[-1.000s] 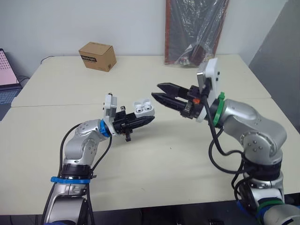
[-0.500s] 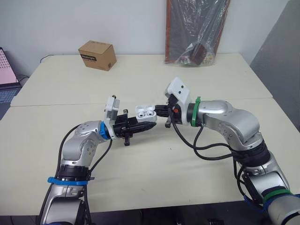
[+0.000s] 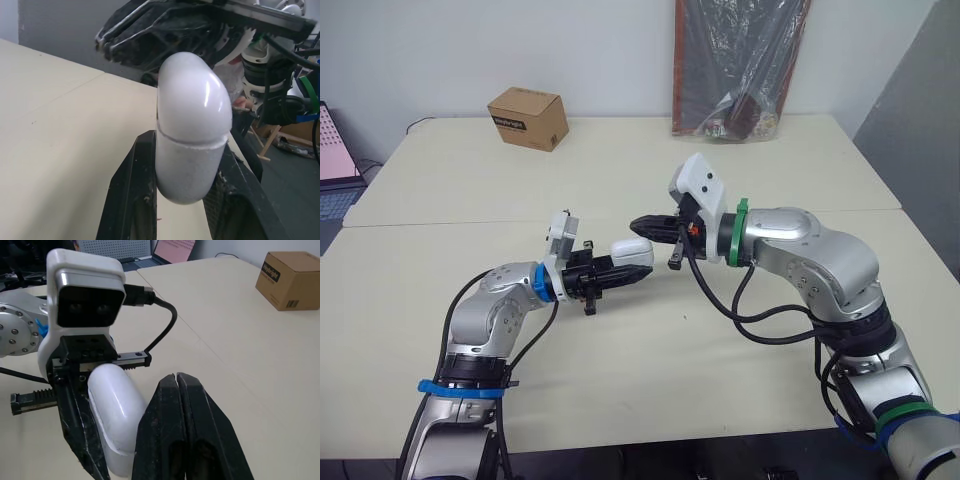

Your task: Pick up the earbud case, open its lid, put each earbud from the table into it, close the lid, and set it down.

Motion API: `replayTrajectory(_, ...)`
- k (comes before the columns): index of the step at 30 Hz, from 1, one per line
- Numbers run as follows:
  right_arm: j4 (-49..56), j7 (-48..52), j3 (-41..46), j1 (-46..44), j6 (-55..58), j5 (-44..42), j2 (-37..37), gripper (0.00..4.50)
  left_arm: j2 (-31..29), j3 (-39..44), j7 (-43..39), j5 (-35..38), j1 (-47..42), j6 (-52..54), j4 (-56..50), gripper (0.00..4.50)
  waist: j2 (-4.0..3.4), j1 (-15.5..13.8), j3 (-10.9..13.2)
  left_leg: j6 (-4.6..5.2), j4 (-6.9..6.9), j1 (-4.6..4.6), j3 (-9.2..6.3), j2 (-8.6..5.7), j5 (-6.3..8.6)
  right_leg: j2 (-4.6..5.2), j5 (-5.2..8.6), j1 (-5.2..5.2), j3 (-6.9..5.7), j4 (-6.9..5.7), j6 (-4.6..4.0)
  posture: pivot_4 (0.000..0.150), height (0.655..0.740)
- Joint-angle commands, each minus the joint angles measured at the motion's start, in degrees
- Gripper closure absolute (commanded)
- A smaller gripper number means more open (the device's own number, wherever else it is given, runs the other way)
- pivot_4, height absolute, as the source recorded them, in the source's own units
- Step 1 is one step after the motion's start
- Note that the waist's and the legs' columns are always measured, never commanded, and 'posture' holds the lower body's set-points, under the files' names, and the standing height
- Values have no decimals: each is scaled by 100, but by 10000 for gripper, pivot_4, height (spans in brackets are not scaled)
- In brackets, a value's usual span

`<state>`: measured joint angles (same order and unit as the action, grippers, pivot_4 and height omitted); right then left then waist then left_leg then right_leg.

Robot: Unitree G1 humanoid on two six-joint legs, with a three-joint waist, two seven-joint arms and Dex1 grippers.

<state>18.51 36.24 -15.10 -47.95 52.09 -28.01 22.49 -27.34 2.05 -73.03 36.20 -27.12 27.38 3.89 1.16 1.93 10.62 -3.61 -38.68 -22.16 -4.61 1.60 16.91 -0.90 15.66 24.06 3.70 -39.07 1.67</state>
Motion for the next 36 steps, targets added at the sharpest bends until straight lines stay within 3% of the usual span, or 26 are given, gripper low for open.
replayTrajectory(1,353,109,93,17,-76,-81,-5,44737,8,156,77,182,-172,49,-102,37293,0,0,0,0,0,0,0,0,0,0,0,0,0,0,0,1500,7400)
replayTrajectory(8,478,39,48,202,47,-11,80,44737,30,227,151,332,-221,220,-128,37293,0,-1,0,0,0,0,1,0,0,0,0,0,1,0,0,1500,7400)
replayTrajectory(15,714,185,756,350,219,-252,670,44737,-193,137,851,437,-418,1536,-52,37293,0,-11,0,0,-2,0,-1,-2,0,0,0,-1,0,0,0,1500,7400)
replayTrajectory(23,1177,282,804,1017,412,-356,1211,44737,-248,-195,1558,131,-844,2646,406,37293,0,-6,0,0,-1,0,-3,-2,0,0,0,-1,-2,0,0,1500,7400)
replayTrajectory(36,1215,257,723,1405,482,-242,1524,44737,-81,-426,1787,-518,-1172,2503,1449,37293,1,-10,0,0,-2,1,2,-6,0,2,0,-2,3,0,1,1500,7400)
